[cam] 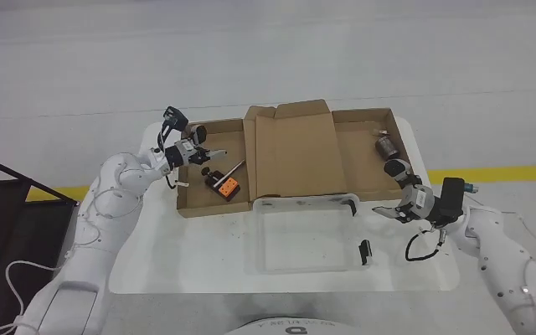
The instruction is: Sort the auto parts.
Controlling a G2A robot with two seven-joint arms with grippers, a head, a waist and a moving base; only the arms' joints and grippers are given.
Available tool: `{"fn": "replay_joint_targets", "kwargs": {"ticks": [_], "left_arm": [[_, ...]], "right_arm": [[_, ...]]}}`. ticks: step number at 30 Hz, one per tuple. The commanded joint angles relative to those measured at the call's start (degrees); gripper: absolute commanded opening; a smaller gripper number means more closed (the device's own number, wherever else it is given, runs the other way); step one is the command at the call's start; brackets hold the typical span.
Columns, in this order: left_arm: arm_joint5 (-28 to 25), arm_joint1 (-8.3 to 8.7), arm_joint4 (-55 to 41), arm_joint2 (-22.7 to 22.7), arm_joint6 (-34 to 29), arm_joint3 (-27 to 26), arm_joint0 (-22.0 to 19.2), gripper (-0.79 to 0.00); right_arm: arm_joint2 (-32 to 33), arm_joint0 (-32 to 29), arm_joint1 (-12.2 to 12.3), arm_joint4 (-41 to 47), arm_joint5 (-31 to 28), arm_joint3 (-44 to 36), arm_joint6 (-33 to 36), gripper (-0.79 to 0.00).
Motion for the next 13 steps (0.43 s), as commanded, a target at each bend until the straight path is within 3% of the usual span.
{"fn": "replay_joint_targets", "kwargs": {"ticks": [1, 13], "left_arm": [[-1.17, 0.52, 1.05, -1.35, 1.22, -2.32, 1.94, 0.0], [-1.39, 0.6, 1.44, -1.52, 1.37, -2.79, 2.23, 0.0]], "right_arm": [[0.0, 0.0, 0.0, 0.0, 0.0, 0.0, -0.01, 0.0], [0.0, 0.0, 0.0, 0.0, 0.0, 0.0, 0.0, -0.001]]}}
